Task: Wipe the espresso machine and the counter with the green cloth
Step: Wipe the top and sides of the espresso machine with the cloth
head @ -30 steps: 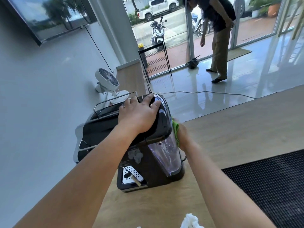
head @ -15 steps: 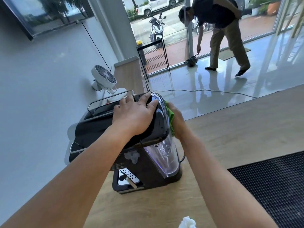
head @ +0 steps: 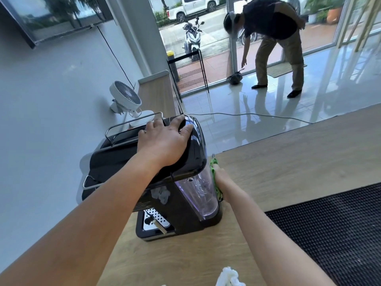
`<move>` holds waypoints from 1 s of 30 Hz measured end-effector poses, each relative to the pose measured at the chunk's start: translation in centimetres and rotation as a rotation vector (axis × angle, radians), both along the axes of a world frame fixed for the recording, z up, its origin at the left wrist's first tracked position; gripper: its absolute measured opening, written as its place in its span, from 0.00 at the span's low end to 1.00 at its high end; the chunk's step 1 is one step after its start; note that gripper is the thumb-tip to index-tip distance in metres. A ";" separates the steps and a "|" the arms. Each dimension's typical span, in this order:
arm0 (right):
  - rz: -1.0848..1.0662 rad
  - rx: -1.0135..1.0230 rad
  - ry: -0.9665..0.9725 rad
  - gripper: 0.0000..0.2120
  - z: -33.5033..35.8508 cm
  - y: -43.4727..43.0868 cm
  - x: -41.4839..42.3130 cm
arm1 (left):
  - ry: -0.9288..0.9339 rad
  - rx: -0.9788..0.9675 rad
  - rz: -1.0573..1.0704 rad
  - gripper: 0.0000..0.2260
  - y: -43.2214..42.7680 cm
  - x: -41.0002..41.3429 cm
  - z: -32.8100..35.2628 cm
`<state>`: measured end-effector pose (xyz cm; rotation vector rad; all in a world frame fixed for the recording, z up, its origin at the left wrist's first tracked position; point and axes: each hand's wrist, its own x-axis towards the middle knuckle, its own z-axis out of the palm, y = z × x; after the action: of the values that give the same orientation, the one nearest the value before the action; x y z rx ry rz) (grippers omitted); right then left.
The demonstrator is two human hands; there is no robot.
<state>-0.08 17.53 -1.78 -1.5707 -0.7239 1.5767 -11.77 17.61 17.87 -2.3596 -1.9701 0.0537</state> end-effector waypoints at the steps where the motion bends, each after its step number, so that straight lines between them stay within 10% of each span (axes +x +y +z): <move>1: 0.015 0.000 -0.021 0.21 -0.1 -1.0 0.0 | -0.004 0.001 -0.002 0.26 0.0 0.0 0.0; 11: -0.016 0.126 -0.027 0.23 1.9 -3.3 -0.2 | -0.024 -0.010 0.005 0.26 0.0 0.1 0.1; 30: -0.710 0.213 0.030 0.25 -4.2 -8.3 -8.1 | -0.035 -0.032 0.003 0.27 -0.4 0.1 0.3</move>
<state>-8.23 9.28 -6.02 -1.4213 -0.2502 0.9609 -11.71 17.24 18.12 -2.3935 -2.0024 0.0450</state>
